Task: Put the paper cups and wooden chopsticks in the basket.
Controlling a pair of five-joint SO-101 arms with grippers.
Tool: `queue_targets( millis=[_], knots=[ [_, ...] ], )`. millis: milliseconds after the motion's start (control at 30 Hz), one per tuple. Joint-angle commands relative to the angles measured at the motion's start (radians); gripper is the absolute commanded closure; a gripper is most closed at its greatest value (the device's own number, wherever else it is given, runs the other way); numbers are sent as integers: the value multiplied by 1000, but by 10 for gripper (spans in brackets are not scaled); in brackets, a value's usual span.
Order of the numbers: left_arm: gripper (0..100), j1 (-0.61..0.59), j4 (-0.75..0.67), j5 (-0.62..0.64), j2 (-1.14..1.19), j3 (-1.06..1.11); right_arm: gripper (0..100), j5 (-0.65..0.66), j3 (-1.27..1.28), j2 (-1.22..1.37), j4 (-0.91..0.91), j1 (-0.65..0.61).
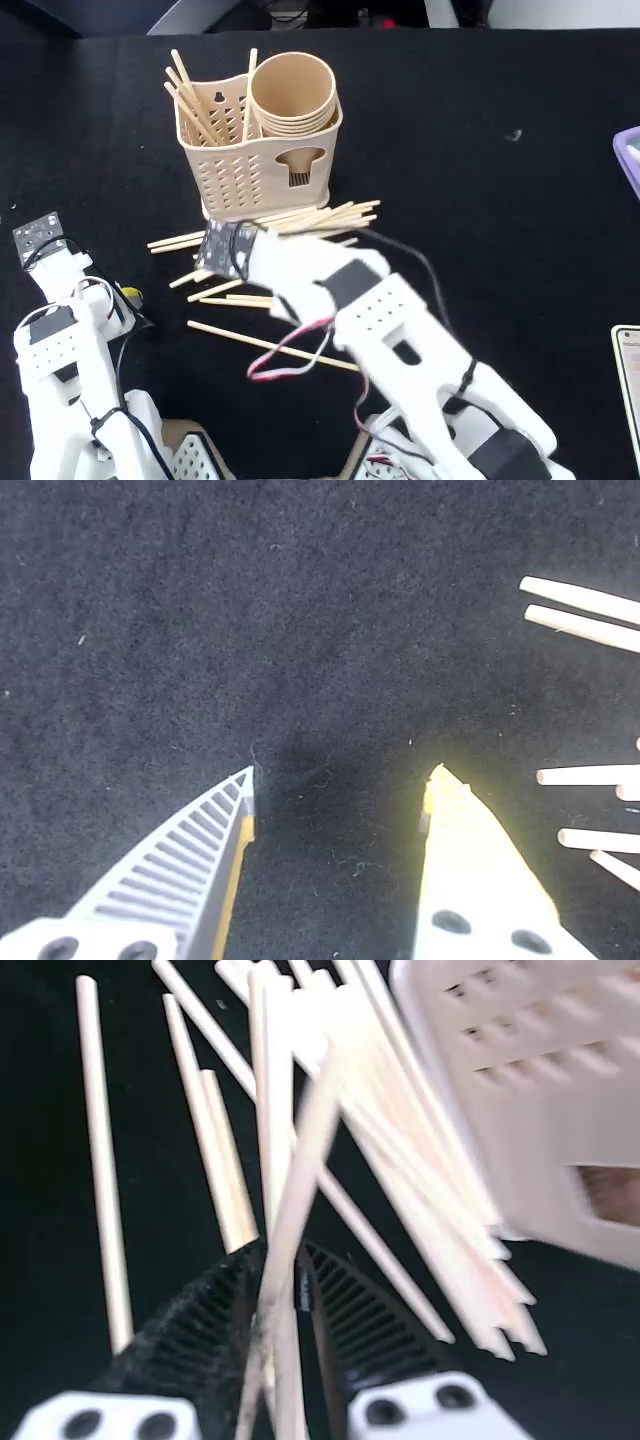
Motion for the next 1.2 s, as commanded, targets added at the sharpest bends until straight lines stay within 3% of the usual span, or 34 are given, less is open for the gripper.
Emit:
queue_targets(
  millis=[0,433,833,1167],
  knots=[
    [730,8,-8,5,-20,-12,988,-54,76,-47,-135,-63],
    [730,8,-8,5,-18,-12,988,-348,-242,-48,-235,-78],
    [730,10,-6,5,-20,-12,988,-463,-618,-41,-241,-72],
    [730,10,-6,5,-18,-10,988,-463,-634,53,-749,-6]
  ],
)
